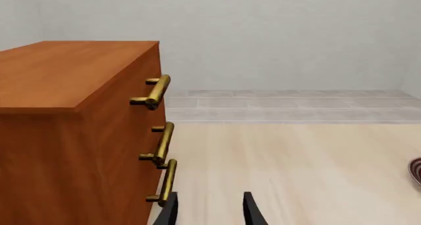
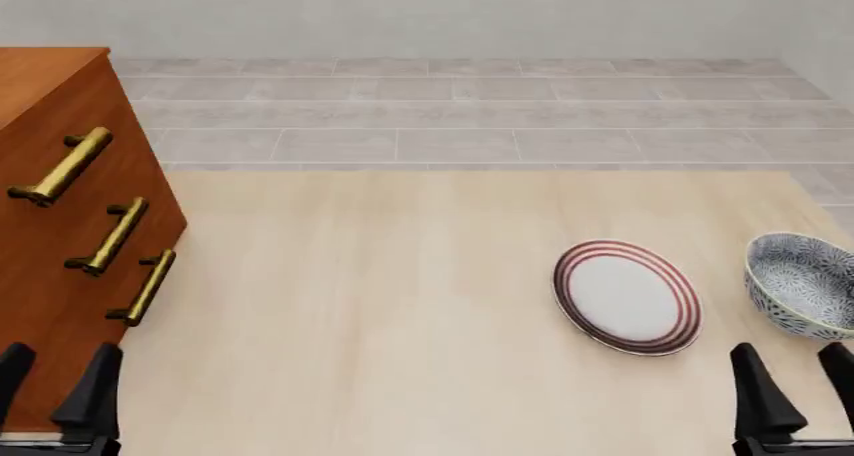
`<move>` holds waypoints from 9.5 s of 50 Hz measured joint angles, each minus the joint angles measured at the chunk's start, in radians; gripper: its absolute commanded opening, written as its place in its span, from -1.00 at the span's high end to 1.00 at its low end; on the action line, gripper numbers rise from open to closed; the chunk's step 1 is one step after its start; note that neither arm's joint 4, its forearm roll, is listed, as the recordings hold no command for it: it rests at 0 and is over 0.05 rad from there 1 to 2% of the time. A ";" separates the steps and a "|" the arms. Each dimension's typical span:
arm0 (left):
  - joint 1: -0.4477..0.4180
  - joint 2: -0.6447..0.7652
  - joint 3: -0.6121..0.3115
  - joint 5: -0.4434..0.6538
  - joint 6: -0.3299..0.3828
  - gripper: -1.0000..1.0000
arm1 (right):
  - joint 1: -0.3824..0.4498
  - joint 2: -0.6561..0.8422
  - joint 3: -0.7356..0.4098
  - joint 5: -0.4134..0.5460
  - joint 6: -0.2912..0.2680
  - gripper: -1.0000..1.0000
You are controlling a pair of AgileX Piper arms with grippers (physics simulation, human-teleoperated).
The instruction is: Put the bowl on top of the cabinet.
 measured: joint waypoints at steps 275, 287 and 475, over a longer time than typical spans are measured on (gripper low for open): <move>-0.034 0.123 0.001 -0.075 0.037 -1.00 | -0.736 1.641 -1.033 0.272 0.047 -1.00; -0.034 0.124 0.001 -0.077 0.038 -1.00 | -0.744 1.688 -1.018 0.240 0.039 -1.00; -0.051 0.091 0.001 -0.063 0.047 -1.00 | -0.083 1.312 -1.206 0.497 0.081 1.00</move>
